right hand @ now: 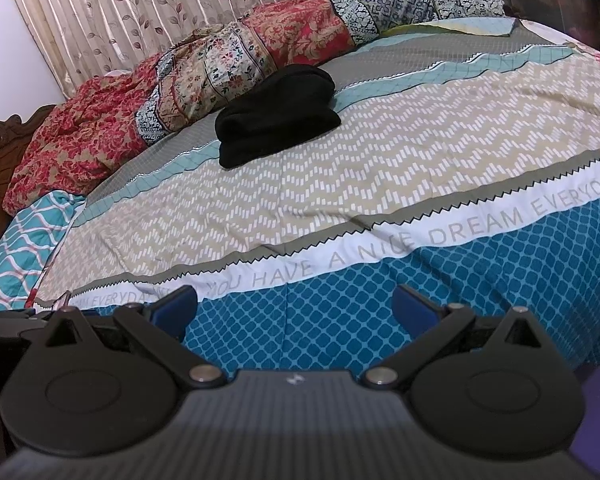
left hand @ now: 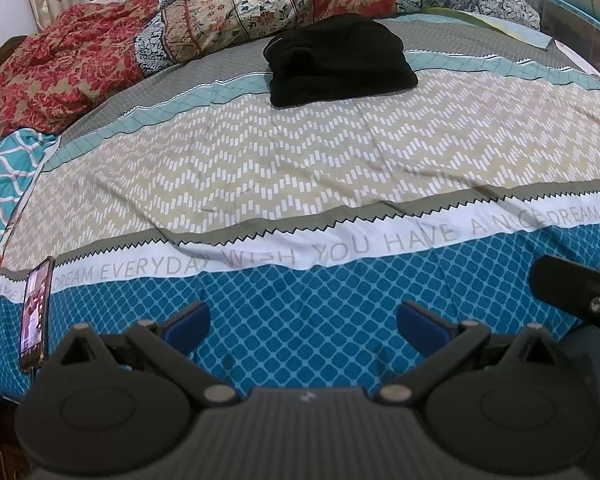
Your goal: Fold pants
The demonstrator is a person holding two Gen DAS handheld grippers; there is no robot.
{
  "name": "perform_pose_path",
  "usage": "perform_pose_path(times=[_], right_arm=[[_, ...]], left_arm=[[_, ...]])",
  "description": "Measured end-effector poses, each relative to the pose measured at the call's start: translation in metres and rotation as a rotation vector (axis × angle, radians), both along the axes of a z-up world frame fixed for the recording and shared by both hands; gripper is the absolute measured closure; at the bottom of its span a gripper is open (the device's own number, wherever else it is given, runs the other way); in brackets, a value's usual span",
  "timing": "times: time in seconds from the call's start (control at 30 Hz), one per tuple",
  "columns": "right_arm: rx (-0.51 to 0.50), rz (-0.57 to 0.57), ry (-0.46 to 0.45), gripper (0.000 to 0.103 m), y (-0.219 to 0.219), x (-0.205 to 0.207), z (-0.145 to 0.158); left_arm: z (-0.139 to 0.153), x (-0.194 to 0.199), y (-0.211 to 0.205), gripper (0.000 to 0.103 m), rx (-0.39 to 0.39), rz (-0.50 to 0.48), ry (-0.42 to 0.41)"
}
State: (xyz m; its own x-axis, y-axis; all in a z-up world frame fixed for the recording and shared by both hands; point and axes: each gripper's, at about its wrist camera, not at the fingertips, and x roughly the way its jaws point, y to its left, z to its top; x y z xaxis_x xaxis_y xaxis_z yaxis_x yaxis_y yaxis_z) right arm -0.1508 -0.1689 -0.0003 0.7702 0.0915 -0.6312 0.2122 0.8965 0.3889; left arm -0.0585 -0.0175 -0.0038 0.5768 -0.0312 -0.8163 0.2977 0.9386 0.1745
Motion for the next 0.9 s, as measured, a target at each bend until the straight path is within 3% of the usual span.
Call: perform_pose_path(times=[0.9], right_arm=[[-0.001,0.001,0.001,0.0,0.0,0.0,-0.001]], left_arm=[[-0.0026,-0.0006,-0.0003,0.0,-0.005,0.0,0.007]])
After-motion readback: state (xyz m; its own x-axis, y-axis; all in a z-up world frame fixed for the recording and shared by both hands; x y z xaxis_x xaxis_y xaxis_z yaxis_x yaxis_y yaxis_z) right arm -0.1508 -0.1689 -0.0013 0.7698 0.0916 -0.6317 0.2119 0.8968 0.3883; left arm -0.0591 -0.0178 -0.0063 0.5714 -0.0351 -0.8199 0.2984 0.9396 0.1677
